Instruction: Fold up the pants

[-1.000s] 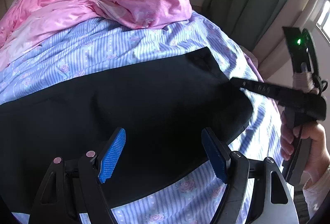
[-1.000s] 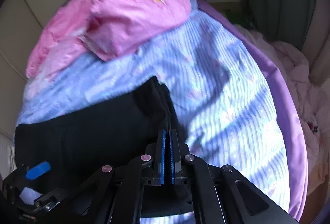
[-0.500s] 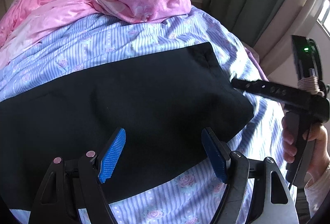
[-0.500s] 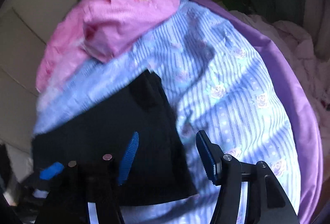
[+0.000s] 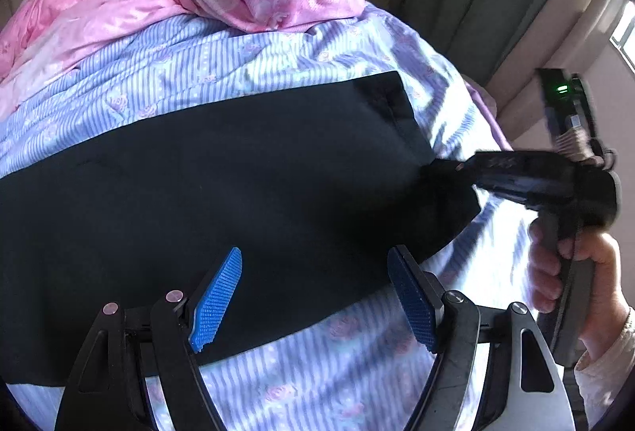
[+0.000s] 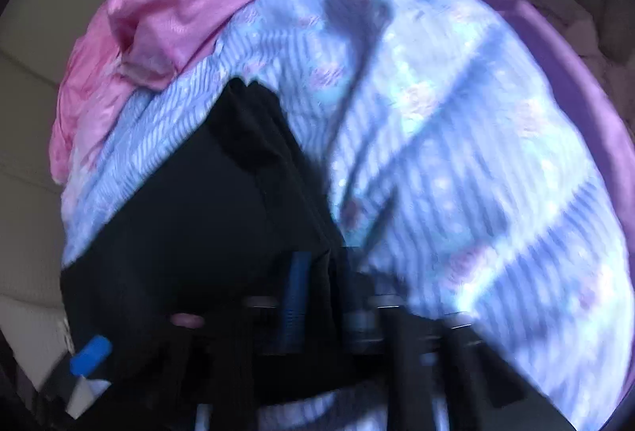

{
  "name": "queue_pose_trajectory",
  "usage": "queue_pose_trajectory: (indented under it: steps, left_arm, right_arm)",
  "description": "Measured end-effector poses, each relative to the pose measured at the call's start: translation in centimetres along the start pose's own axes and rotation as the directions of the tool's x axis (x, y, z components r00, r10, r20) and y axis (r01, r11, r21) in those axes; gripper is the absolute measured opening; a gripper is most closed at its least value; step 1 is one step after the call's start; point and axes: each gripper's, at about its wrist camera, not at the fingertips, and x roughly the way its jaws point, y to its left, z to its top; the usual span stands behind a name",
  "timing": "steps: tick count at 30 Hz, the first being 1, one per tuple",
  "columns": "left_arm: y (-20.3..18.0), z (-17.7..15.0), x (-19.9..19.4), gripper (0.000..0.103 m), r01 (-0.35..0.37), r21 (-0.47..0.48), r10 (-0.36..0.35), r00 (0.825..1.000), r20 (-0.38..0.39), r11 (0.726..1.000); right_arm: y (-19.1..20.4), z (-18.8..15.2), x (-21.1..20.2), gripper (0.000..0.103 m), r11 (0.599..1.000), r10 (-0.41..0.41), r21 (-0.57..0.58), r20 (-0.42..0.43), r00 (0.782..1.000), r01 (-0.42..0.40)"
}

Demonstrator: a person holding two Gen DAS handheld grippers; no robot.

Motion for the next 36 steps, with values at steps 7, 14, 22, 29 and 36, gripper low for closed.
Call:
queue_pose_trajectory:
  steps: [7, 14, 22, 29, 36]
  left_arm:
    - [-2.3, 0.3, -1.5, 0.075, 0.031, 0.038, -0.032, 0.999, 0.031, 0.999]
    - [-3.5, -0.9, -1.2, 0.075, 0.032, 0.061, -0.033, 0.999, 0.013, 0.998]
    - [-1.7, -1.7, -2.0, 0.075, 0.009, 0.045, -0.010, 1.000, 0.016, 0.999]
    - [2.1, -4.0, -7.1, 0.075, -0.004, -0.012, 0.005, 0.997, 0.076, 1.000]
    - [7.6, -10.1, -14.2, 0.075, -0.072, -0.039, 0.076, 0.989, 0.127, 0.997]
  right_arm:
    - [1.6, -0.4, -7.1, 0.002, 0.996, -0.024, -0.081, 0.132, 0.991, 0.035]
    - [0.2, 0.4, -3.5, 0.021, 0.985, -0.113, -0.130, 0.027, 0.993, 0.115]
    - [0.5, -1.9, -5.0, 0.052, 0.980, -0.140, -0.128, 0.101, 0.985, 0.152]
    - [5.2, -8.5, -10.4, 0.052, 0.952, -0.177, -0.209, 0.219, 0.960, 0.223]
    - [13.1, -17.0, -11.9, 0.052, 0.926, -0.061, -0.360, 0.156, 0.986, 0.115]
